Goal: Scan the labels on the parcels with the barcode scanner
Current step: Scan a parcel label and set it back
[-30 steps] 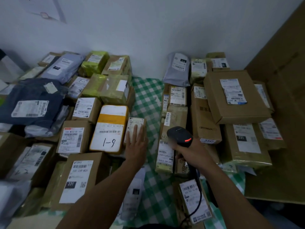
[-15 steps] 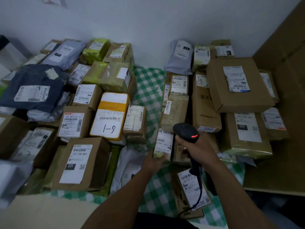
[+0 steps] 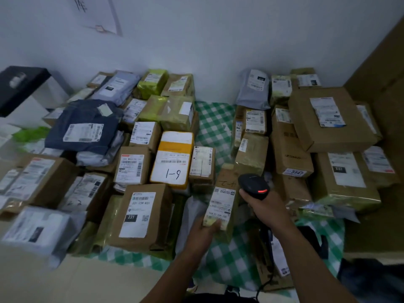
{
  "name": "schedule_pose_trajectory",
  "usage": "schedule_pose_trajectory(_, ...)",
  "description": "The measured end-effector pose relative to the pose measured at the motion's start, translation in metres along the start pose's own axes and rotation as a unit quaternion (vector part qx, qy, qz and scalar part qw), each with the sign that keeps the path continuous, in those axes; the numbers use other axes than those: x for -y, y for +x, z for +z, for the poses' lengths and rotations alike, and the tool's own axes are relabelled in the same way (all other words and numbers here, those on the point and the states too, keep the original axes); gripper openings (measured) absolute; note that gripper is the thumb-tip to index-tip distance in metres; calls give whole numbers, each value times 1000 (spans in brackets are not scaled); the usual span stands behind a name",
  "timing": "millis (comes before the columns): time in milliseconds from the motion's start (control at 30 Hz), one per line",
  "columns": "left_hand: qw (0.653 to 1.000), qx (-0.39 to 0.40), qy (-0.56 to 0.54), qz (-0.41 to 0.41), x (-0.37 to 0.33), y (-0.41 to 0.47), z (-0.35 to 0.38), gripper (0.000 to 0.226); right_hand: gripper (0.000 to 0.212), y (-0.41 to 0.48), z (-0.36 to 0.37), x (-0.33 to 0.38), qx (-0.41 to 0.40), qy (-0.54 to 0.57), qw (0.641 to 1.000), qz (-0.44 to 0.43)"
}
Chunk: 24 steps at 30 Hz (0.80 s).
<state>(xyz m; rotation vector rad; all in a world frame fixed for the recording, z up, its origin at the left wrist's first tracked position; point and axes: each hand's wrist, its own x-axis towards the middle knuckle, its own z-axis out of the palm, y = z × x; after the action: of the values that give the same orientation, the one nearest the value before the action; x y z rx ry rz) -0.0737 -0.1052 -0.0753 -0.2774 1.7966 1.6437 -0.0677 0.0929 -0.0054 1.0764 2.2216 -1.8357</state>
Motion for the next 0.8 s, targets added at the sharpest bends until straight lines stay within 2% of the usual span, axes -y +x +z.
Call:
schedule_pose_trajectory(100, 999, 23, -32, -4, -5, -7, -5, 16, 46, -10, 16, -7, -23, 6, 1000, -1)
schedule_pose_trajectory(200, 995, 50, -89, -18, -17, -16, -4, 17, 63, -23, 29, -12, -29, 7, 1000, 3)
schedule_pose_trajectory(333, 993, 59, -95, -30, -20, -23, -4, 19, 55, -41, 39, -14, -49, 37, 998, 1)
schedule_pose_trajectory(433, 993, 100, -54, -37, -23, -29, -11, 34, 60, -48, 39, -21, -51, 44, 998, 7)
schedule_pose_trajectory(533, 989, 143, -1, -34, -28, -35, -16, 46, 49, -58, 39, -18, -56, 47, 997, 1)
schedule_pose_trajectory(667, 992, 125, 13, 5, -35, -37, -22, 66, 46, -66, 36, -13, -64, 73, 995, -7)
schedule_pose_trajectory(800, 992, 100, -69, 47, -54, -29, -34, 46, 48, -80, 34, -5, -59, 90, 993, -41)
